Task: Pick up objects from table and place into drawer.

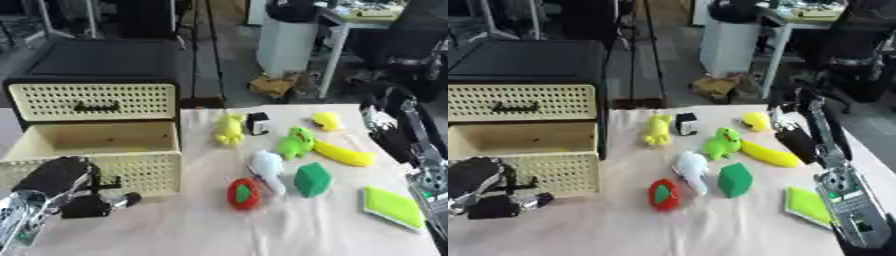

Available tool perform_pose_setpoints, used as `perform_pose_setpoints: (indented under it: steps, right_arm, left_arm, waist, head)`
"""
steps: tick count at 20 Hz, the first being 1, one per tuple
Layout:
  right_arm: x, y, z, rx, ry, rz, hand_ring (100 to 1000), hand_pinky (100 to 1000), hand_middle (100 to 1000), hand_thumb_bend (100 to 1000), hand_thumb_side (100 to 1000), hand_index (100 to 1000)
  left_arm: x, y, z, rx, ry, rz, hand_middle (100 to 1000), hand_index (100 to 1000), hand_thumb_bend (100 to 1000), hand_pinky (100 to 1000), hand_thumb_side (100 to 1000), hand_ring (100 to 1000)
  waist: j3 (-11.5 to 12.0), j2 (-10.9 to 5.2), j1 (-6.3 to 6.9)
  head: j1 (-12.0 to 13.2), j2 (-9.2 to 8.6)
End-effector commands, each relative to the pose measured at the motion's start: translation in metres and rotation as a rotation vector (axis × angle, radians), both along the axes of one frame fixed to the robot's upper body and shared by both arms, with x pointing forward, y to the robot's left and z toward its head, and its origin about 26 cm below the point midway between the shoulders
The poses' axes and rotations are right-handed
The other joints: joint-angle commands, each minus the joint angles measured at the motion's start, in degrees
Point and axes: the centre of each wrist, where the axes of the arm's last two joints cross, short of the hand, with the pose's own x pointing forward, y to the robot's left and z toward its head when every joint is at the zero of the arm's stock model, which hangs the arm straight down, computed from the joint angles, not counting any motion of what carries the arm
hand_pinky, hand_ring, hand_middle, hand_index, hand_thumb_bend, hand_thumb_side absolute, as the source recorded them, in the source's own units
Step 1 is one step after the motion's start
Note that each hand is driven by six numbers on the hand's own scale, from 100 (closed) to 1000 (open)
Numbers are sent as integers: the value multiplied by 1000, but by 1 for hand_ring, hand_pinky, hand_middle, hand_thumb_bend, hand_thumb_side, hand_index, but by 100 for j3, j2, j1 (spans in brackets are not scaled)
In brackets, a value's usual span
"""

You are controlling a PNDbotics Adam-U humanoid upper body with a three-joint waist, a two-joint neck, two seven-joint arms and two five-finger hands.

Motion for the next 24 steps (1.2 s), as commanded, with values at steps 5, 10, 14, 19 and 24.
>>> perform_pose_setpoints:
  steps: [5, 10, 14, 19, 24]
  right_arm:
    - [0, -8, 10, -24, -23, -18, 707, 605, 721, 100, 648, 772]
    - [0, -8, 10, -24, -25, -16, 707, 606, 721, 100, 647, 772]
    - [0, -9, 10, -27, -23, -18, 707, 606, 721, 100, 646, 772]
    - [0, -15, 8, -77, 17, -15, 692, 608, 698, 100, 629, 772]
    - [-6, -34, -3, -261, 171, 31, 736, 628, 730, 100, 588, 792]
  left_arm:
    - [-6, 0, 9, -29, -124, 2, 100, 842, 671, 100, 1000, 100]
    - [-6, -6, 10, 26, -336, -4, 100, 820, 700, 100, 1000, 100]
    - [-16, -4, 31, -63, -472, -23, 100, 755, 702, 100, 1000, 100]
    - [-31, 12, 61, -300, -501, -42, 100, 717, 690, 100, 1000, 100]
    - [-39, 33, 77, -413, -490, -6, 100, 716, 678, 100, 1000, 100]
  waist:
    - [15, -73, 6]
    - [15, -60, -16]
    - [26, -57, -12]
    - [62, -81, -3]
    - [126, -97, -24]
  head:
    - [-36, 10]
    - [-39, -1]
    - [-53, 28]
    - [-119, 42]
    - [-175, 42]
